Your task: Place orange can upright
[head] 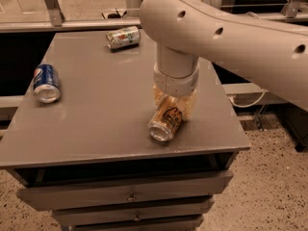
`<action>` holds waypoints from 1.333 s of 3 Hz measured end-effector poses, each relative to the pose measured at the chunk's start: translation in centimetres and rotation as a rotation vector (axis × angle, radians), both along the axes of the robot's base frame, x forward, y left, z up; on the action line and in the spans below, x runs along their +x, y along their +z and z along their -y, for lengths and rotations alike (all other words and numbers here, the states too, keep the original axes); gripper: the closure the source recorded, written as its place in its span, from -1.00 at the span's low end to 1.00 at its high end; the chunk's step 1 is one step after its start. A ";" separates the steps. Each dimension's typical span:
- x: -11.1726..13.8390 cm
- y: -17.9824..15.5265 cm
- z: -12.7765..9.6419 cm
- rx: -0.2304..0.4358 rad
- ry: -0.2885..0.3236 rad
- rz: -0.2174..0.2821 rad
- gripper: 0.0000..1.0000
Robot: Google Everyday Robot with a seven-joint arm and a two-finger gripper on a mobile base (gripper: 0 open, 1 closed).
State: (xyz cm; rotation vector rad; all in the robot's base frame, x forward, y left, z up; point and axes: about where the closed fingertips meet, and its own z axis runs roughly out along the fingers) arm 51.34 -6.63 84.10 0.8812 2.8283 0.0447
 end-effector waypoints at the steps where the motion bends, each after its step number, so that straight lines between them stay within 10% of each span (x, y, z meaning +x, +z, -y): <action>1: 1.0 1.2 0.7 0.007 0.037 0.077 0.58; 2: 2.3 3.3 2.7 0.032 0.094 0.203 0.99; 4: 5.8 6.6 5.9 0.212 0.223 0.478 1.00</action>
Offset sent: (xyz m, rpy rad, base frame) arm 0.0738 -0.0328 0.0911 0.1455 -0.5821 0.4096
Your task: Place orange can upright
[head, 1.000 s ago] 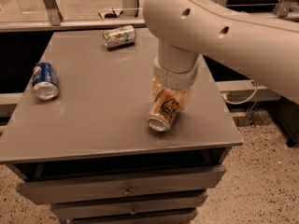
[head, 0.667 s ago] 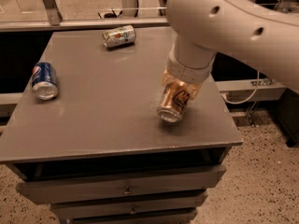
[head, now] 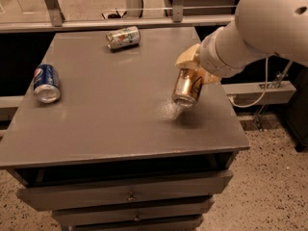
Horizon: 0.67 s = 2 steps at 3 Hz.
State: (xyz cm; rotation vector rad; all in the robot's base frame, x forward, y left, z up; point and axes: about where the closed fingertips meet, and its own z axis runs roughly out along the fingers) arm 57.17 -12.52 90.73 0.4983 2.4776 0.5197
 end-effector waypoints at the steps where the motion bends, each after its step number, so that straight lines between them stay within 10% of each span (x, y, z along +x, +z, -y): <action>1: 3.0 2.6 -0.8 0.169 0.054 0.156 1.00; 2: 7.0 7.2 0.6 0.402 0.077 0.360 1.00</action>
Offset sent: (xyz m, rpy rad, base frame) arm 0.0620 0.0784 0.1081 0.0168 -0.8663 0.8578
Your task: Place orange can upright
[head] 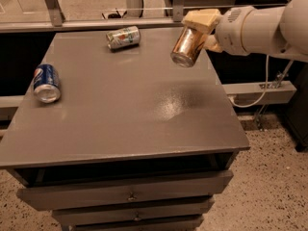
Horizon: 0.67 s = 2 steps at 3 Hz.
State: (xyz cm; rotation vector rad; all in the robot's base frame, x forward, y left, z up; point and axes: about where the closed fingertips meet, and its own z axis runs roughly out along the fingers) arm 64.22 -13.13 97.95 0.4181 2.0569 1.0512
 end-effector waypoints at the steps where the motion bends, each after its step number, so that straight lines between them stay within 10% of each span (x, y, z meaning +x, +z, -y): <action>1: -0.4 -0.7 -0.2 -0.025 0.012 0.004 1.00; 2: -0.7 -1.6 1.6 0.008 -0.005 0.119 1.00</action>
Offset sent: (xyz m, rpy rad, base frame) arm -0.0318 0.0062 0.0032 -0.2498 -0.4386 0.1751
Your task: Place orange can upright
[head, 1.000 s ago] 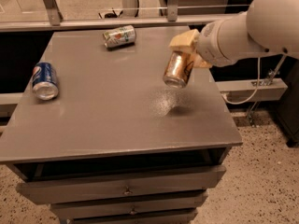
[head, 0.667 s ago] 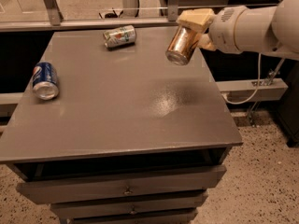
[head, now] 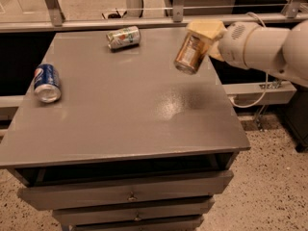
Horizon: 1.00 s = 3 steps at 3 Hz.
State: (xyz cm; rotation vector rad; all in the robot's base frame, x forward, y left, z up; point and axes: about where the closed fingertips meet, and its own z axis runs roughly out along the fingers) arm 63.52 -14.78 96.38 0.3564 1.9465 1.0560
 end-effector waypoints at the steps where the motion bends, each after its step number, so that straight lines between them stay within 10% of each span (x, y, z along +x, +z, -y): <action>1: -0.2 -1.8 3.9 -0.023 -0.028 0.114 1.00; 2: -0.4 -3.9 5.8 -0.126 -0.021 0.272 1.00; 3: -0.6 -3.8 2.1 -0.260 0.074 0.450 1.00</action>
Offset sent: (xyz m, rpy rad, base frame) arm -0.0312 0.0881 0.0196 -0.6434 -0.9497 0.3419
